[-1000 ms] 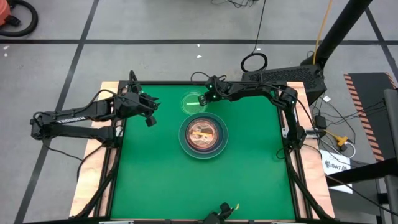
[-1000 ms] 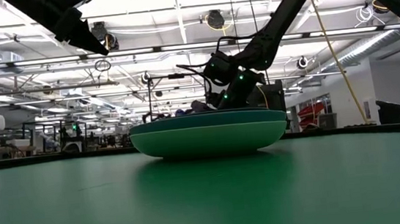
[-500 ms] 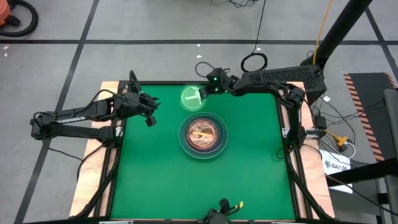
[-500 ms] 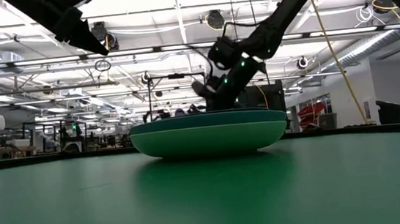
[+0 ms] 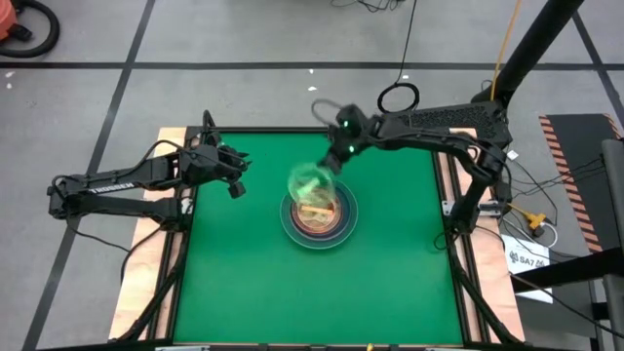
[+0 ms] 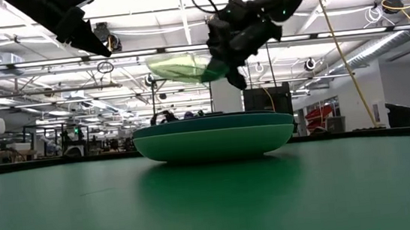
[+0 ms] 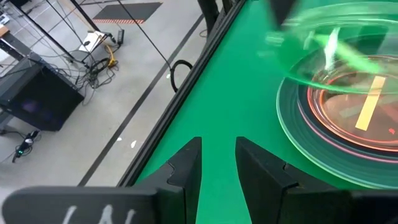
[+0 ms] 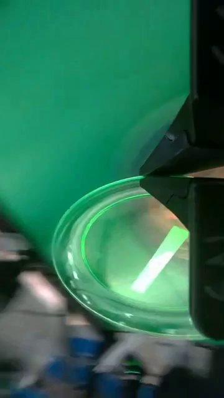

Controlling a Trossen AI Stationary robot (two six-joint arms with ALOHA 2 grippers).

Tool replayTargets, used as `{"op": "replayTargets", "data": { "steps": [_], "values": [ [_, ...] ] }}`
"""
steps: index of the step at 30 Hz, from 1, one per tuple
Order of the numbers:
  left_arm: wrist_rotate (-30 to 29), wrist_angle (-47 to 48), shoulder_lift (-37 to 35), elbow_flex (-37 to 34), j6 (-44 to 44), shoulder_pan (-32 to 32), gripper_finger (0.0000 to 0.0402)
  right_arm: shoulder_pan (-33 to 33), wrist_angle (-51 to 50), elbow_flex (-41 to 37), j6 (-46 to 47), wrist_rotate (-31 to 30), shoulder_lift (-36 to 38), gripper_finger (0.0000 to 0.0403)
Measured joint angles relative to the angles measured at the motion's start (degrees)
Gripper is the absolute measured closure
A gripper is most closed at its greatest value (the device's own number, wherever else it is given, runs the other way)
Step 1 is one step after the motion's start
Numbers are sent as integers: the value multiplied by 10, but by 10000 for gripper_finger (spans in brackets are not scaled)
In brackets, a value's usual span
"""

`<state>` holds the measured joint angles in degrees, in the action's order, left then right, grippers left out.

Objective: Stack plastic plates
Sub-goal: Stack the light green plate on top of the orange plate, then return to Home Position

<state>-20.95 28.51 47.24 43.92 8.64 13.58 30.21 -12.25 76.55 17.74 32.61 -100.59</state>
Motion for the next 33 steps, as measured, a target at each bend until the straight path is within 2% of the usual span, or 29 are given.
{"op": "replayTargets", "data": {
  "steps": [2, 6, 9, 13, 17, 22, 29, 33],
  "values": [
    [0, 0, 0, 0, -4, 0, 295, -24, -79, 0, -28, -1, 9, 402],
    [0, -3, 0, 0, -6, 0, 295, -79, -174, -1, -53, -111, 6, 402],
    [0, -18, 0, 0, -6, 0, 295, -110, -180, -1, -45, -199, -2, 403],
    [0, -21, 0, 0, -9, -2, 295, -132, -156, 0, -45, -264, -2, 402],
    [1, -21, 0, 0, -29, -2, 295, -142, -140, -1, -47, -268, -3, 392],
    [1, -21, 0, 0, -58, -14, 295, -146, -131, -1, -49, -277, -3, 360],
    [1, -22, 13, 0, -113, -68, 295, -146, -137, -1, -66, -284, -3, 302],
    [1, -32, 47, 0, -138, -106, 295, -160, -134, -1, -100, -286, 8, 287]
  ]
}}
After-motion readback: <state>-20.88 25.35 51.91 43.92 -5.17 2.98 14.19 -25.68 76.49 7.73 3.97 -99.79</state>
